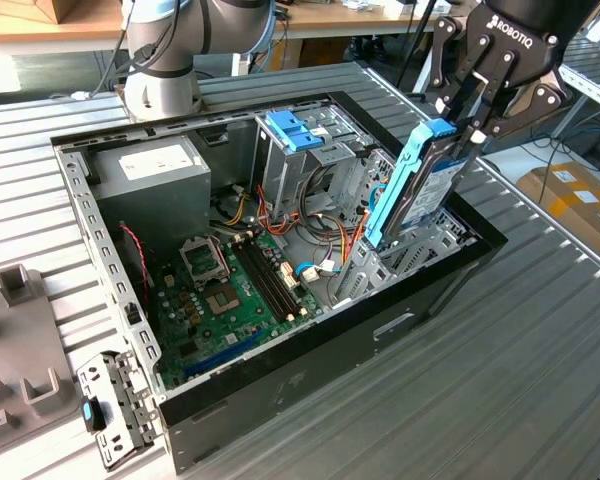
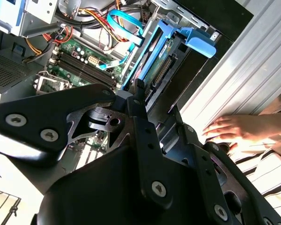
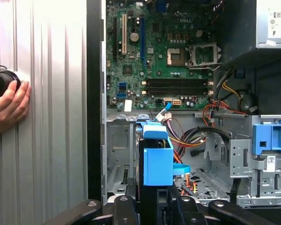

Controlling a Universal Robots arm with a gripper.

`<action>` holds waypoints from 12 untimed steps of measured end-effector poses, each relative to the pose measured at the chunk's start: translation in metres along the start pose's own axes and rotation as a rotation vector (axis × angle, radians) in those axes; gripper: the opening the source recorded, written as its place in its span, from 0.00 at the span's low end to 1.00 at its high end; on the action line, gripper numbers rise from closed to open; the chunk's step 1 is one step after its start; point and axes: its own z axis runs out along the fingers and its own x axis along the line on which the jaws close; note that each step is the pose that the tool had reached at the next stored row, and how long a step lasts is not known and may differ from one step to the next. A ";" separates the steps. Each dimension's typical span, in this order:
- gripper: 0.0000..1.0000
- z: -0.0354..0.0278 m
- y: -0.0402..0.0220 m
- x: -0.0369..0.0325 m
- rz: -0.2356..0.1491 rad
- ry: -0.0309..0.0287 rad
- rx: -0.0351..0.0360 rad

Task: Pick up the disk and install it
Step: 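Pick up the disk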

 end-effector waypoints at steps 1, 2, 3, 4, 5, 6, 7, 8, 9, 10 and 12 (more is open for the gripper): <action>0.35 0.0002 0.0000 0.0000 0.000 -0.0002 0.0000; 0.35 0.0003 0.0000 0.0000 0.000 -0.0003 0.0000; 0.35 0.0004 0.0000 0.0000 0.000 -0.0004 0.0000; 0.35 0.0005 0.0000 0.0000 0.000 -0.0004 0.0001; 0.35 0.0007 -0.0001 0.0000 0.000 -0.0005 0.0000; 0.35 0.0010 -0.0002 0.0000 0.000 -0.0007 0.0001; 0.35 0.0011 -0.0004 0.0000 0.000 -0.0005 0.0000; 0.35 0.0012 -0.0004 0.0000 0.000 -0.0005 0.0000; 0.35 0.0012 -0.0004 0.0000 0.000 -0.0004 0.0000; 0.35 0.0014 -0.0004 0.0000 0.000 -0.0006 0.0000; 0.35 0.0022 -0.0004 0.0000 0.000 -0.0006 0.0000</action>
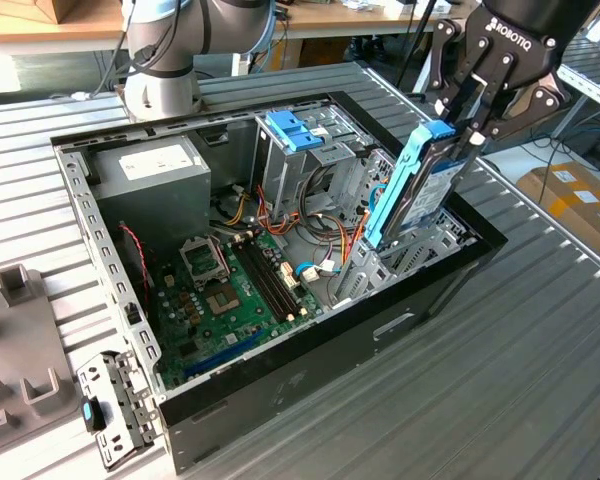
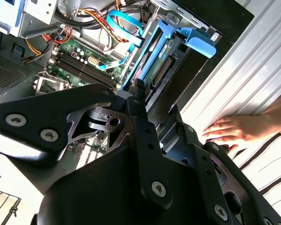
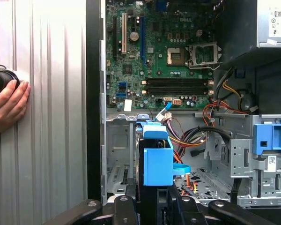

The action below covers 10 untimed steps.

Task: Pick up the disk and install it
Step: 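Pick up the disk, then insert the disk into the insertion slot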

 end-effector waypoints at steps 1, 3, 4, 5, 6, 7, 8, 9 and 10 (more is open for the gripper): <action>0.35 0.0003 0.0000 0.0000 0.000 0.0000 0.0000; 0.35 0.0010 0.0000 0.0000 0.000 -0.0001 0.0000; 0.35 0.0015 0.0000 0.0000 0.000 -0.0001 0.0000; 0.35 0.0022 0.0000 0.0000 0.000 0.0000 0.0000; 0.35 0.0029 0.0000 0.0000 0.000 0.0000 0.0000; 0.35 0.0038 0.0000 0.0000 0.000 0.0000 0.0000; 0.35 0.0046 0.0000 0.0001 0.000 -0.0001 0.0000; 0.35 0.0054 0.0001 0.0001 0.000 0.0000 0.0000; 0.35 0.0061 0.0001 0.0001 0.000 0.0000 0.0000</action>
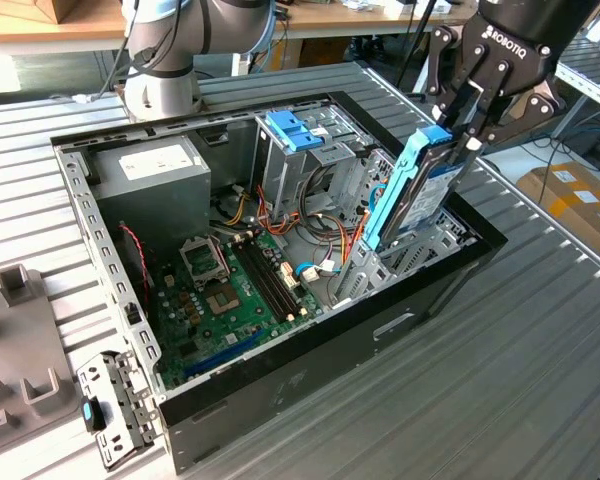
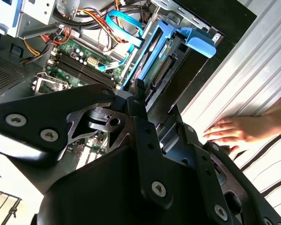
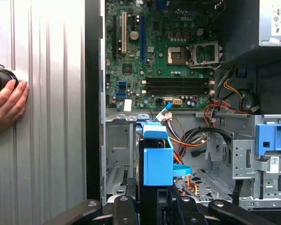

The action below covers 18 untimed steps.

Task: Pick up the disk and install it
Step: 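Insert the disk into the insertion slot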

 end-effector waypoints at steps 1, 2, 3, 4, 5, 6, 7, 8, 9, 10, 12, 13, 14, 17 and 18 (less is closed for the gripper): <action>0.35 0.0011 0.0000 0.0000 0.000 -0.0001 0.0000; 0.35 0.0017 0.0000 0.0000 0.000 0.0000 0.0000; 0.35 0.0023 0.0000 0.0000 0.000 0.0000 0.0000; 0.35 0.0030 0.0000 0.0000 0.000 0.0000 0.0000; 0.35 0.0037 0.0000 0.0000 0.000 0.0000 0.0000; 0.35 0.0049 0.0000 0.0001 0.000 0.0000 0.0000; 0.35 0.0056 0.0000 0.0001 0.000 0.0000 0.0000; 0.35 0.0056 0.0000 0.0001 0.000 0.0001 0.0000; 0.35 0.0058 0.0000 0.0001 0.000 0.0000 0.0001; 0.35 0.0058 0.0000 0.0001 0.000 0.0000 0.0000; 0.35 0.0059 0.0000 0.0001 0.000 0.0000 0.0000; 0.35 0.0061 0.0000 0.0001 0.000 0.0000 0.0001; 0.35 0.0064 0.0000 0.0001 0.000 -0.0001 0.0002; 0.35 0.0074 -0.0002 0.0001 0.000 0.0001 0.0001; 0.35 0.0076 -0.0003 0.0001 0.000 0.0000 0.0001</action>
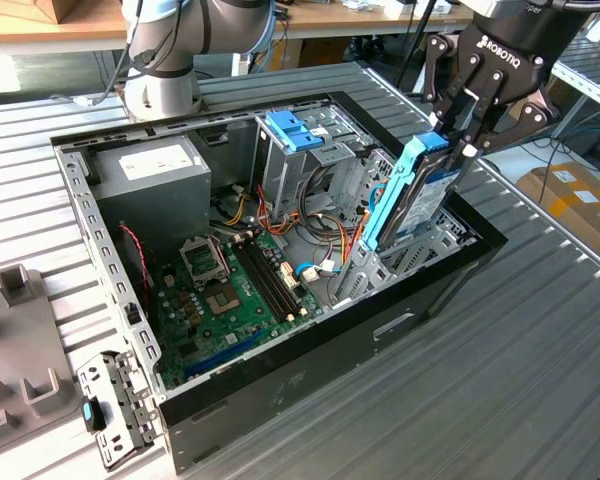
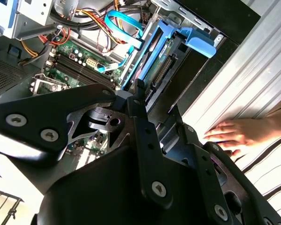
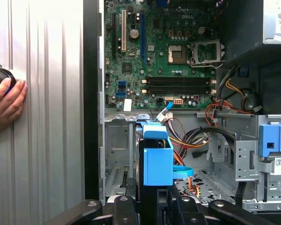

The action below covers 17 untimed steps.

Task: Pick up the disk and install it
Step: 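Insert the disk into the insertion slot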

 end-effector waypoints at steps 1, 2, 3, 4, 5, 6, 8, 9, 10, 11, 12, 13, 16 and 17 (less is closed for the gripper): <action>0.35 0.0001 -0.0002 0.0000 0.000 -0.0001 0.0000; 0.35 0.0003 -0.0003 0.0000 0.000 0.0000 0.0000; 0.35 0.0003 -0.0003 0.0000 0.000 0.0000 0.0000; 0.35 0.0003 -0.0003 0.0000 0.000 0.0000 0.0000; 0.35 0.0007 -0.0003 0.0000 0.000 -0.0002 0.0000; 0.35 0.0017 -0.0003 0.0000 0.000 -0.0004 0.0000; 0.35 0.0041 -0.0003 0.0001 0.000 -0.0001 0.0000; 0.35 0.0059 -0.0003 0.0001 0.000 0.0000 0.0000; 0.35 0.0074 -0.0003 0.0001 0.000 -0.0001 0.0000; 0.35 0.0097 -0.0003 0.0001 0.000 -0.0001 0.0000; 0.35 0.0112 -0.0003 0.0002 0.000 -0.0001 0.0000; 0.35 0.0136 -0.0002 0.0002 0.000 0.0000 0.0000; 0.35 0.0200 -0.0002 0.0003 0.000 -0.0001 0.0000; 0.35 0.0228 -0.0002 0.0003 0.000 -0.0002 0.0000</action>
